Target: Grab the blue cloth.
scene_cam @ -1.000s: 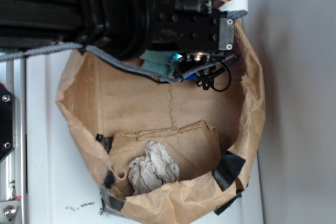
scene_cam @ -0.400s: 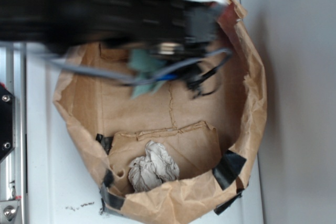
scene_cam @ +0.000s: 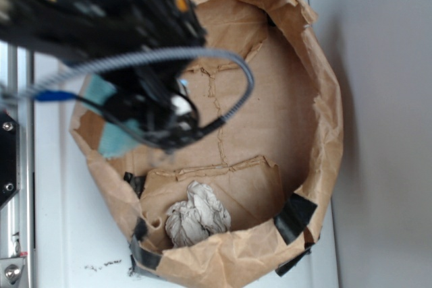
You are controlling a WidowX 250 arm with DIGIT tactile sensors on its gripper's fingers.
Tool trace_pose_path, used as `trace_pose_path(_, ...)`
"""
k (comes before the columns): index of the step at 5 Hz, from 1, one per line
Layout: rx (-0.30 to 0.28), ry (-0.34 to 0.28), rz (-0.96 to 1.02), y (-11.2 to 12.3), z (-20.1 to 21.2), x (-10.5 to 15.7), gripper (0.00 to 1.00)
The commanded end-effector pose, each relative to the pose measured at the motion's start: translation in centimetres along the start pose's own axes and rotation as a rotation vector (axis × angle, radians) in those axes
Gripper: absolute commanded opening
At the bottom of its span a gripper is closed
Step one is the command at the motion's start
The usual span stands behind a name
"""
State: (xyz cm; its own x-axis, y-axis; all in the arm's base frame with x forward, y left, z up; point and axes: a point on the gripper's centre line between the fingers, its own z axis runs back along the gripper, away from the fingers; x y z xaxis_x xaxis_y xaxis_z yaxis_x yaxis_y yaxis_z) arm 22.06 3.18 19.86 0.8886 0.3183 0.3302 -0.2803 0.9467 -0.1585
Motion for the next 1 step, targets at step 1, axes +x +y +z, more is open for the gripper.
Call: trace_pose_path(1,0.064,-0.043,-0.046,2.28,1.98,-0.01,0.0)
